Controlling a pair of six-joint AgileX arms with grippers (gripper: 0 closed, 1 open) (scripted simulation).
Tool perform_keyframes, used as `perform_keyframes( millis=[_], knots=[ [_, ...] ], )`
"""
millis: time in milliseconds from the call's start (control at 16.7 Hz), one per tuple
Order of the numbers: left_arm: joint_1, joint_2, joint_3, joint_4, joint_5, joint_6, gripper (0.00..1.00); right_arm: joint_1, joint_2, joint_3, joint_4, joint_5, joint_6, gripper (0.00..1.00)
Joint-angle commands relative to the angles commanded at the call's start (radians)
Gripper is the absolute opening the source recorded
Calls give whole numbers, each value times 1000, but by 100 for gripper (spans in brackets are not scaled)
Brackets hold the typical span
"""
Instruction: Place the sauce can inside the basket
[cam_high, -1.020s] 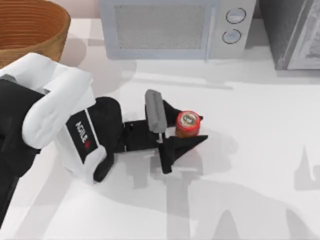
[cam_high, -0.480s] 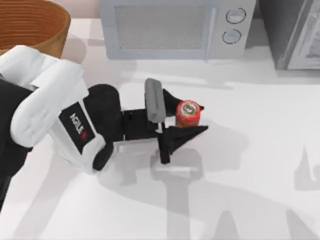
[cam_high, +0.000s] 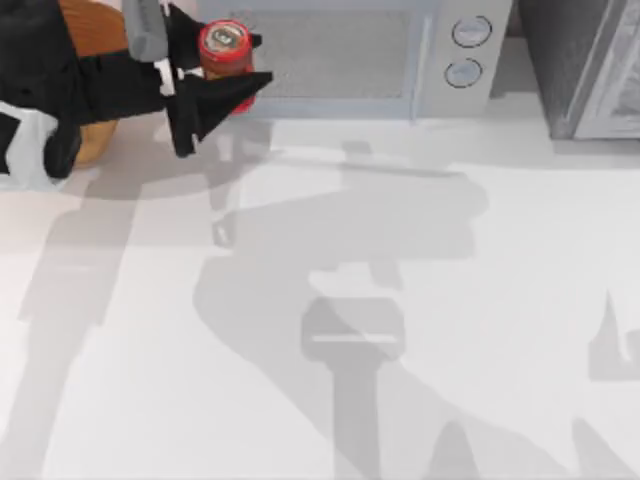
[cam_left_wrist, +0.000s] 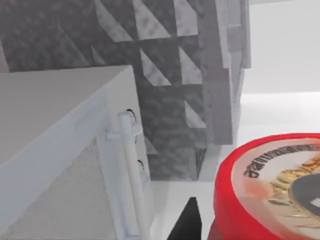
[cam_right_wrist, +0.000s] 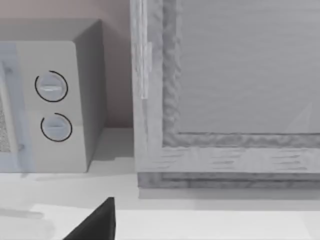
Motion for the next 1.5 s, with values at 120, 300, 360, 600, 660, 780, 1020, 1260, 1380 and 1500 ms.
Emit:
perform_keyframes(
  millis=[120,300,360,600,660,780,1020,1260,1380,1500],
  knots=[
    [142,-48,61,-119,24,-6,0,0,0,0,0,0,0,100],
    [341,-86,147,-259,34,-31,0,0,0,0,0,0,0,100],
    [397,-92,171,-294,33,-42,0,0,0,0,0,0,0,100],
    [530,-93,229,-372,22,-82,0,0,0,0,0,0,0,100],
    [538,-92,232,-376,20,-85,0,0,0,0,0,0,0,100],
    [538,-92,232,-376,20,-85,0,0,0,0,0,0,0,100],
    [521,-77,241,-367,6,-83,0,0,0,0,0,0,0,100],
    [469,-25,278,-350,-46,-90,0,0,0,0,0,0,0,100],
    [443,0,297,-341,-72,-91,0,0,0,0,0,0,0,100],
    [418,24,315,-333,-98,-95,0,0,0,0,0,0,0,100]
  ],
)
